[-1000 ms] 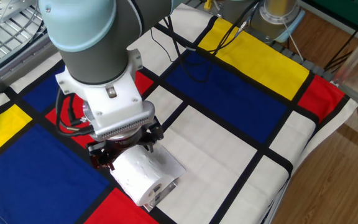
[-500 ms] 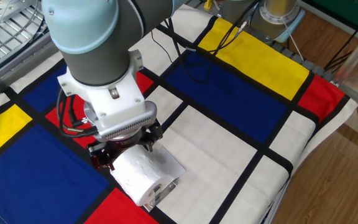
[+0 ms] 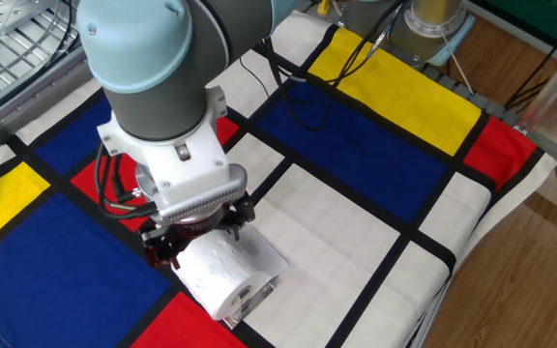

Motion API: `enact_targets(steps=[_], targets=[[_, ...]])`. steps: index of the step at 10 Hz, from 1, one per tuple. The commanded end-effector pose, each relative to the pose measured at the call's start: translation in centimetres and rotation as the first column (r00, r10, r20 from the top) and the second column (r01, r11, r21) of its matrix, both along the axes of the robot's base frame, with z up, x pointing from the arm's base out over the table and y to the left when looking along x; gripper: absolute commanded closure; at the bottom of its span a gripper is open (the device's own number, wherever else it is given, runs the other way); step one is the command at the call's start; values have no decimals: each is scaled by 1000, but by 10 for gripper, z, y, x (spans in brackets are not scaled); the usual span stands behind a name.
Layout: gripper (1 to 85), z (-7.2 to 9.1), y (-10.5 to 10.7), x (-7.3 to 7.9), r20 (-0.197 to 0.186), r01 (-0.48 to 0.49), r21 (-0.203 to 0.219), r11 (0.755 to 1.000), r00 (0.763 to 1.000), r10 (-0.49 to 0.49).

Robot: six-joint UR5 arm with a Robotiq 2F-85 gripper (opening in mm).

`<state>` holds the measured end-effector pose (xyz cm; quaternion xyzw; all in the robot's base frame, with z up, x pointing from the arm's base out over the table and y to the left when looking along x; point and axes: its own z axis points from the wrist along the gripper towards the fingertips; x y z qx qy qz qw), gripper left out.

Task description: Take the roll of paper down from the shelf

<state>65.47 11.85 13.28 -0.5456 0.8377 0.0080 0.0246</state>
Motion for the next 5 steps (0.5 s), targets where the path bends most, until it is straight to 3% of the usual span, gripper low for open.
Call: enact_targets(steps=[1, 2, 3, 5], targets=[[43, -2, -13, -2, -11, -91, -51, 995, 996, 91], [23, -2, -19, -2, -15, -142, -75, 987, 990, 141], [17, -2, -19, -5, -27, -144, -72, 987, 990, 142], [13, -2, -6, -11, -43, -122, -20, 992, 992, 121]])
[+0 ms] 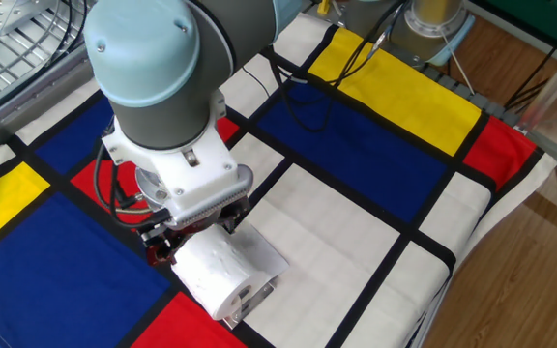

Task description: Take the roll of paper down from the shelf

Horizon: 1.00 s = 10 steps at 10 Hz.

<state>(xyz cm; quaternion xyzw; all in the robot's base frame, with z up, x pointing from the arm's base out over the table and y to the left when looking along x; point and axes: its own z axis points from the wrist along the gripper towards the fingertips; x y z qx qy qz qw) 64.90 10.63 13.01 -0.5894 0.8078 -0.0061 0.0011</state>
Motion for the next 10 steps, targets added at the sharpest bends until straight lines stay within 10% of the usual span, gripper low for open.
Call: enact_targets(steps=[1, 10], targets=[[10, 1, 10, -6, -25, -10, 42, 999, 1000, 11], [7, -21, 16, 10, 9, -9, 24, 1000, 1000, 9]])
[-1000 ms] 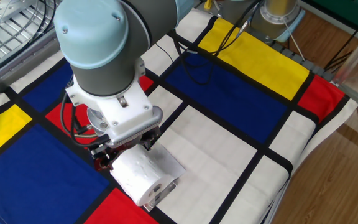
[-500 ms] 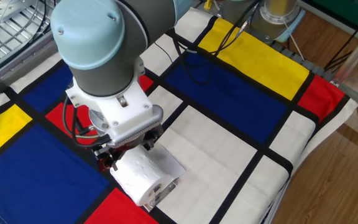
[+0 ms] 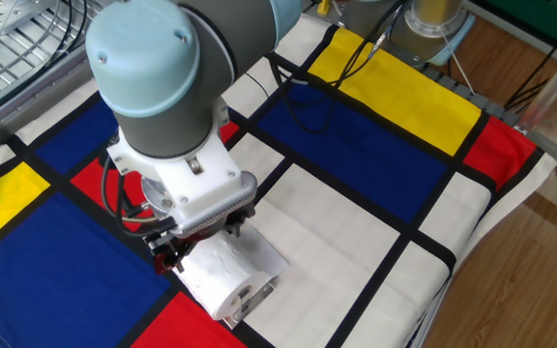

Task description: Take the roll of paper down from the shelf

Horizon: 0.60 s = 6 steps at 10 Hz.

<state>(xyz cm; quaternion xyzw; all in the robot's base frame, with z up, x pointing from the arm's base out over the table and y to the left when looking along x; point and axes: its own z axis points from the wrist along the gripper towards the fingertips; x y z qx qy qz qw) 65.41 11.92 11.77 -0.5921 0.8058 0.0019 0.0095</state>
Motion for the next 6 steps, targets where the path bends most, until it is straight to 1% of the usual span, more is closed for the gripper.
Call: enact_targets(steps=[1, 3, 4, 6], targets=[[7, -9, 4, 5, 8, -10, -2, 1000, 1000, 10], [7, -7, 7, 2, -1, -2, 9, 1000, 1000, 2], [7, -7, 10, -1, -12, -1, 20, 1000, 1000, 1], [7, -7, 11, -8, -40, 1, 22, 1000, 999, 0]])
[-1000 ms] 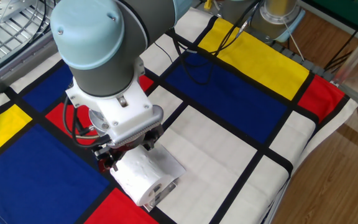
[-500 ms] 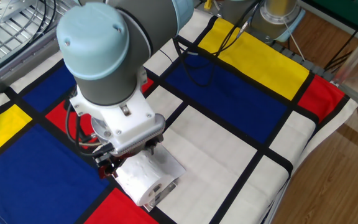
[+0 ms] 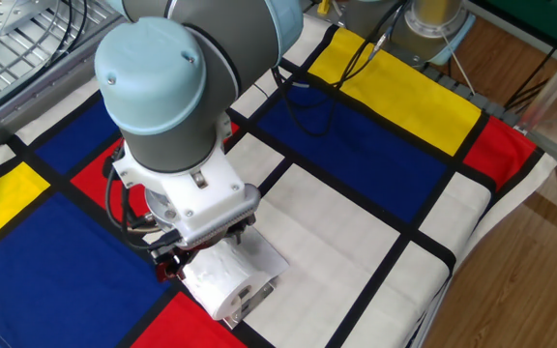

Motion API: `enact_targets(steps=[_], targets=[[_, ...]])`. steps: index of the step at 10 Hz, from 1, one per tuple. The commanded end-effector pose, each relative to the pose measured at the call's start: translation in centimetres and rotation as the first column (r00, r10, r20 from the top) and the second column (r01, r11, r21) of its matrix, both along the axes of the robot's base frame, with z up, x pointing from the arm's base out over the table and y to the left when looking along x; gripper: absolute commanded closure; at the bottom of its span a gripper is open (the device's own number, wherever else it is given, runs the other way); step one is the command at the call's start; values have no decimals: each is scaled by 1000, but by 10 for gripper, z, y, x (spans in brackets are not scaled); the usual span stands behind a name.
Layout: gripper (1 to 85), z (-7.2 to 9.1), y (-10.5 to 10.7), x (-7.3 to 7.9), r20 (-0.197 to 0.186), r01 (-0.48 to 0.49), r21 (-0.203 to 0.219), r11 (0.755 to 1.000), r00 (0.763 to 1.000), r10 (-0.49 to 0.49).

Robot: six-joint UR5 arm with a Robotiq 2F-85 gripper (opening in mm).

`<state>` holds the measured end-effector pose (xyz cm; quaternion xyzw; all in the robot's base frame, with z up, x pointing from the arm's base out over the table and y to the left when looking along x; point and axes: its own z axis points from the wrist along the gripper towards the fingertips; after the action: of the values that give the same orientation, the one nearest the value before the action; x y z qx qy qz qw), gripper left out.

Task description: Take the roll of paper down from the shelf

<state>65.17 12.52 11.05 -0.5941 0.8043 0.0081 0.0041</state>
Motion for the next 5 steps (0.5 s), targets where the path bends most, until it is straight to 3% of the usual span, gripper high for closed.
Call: enact_targets(steps=[1, 2, 5], targets=[[7, 1, 2, -3, -15, 9, 7, 1000, 1000, -9], [7, 0, -3, 0, -2, 9, -13, 1000, 1000, -9], [7, 0, 1, 0, -3, 18, 6, 1000, 1000, -18]])
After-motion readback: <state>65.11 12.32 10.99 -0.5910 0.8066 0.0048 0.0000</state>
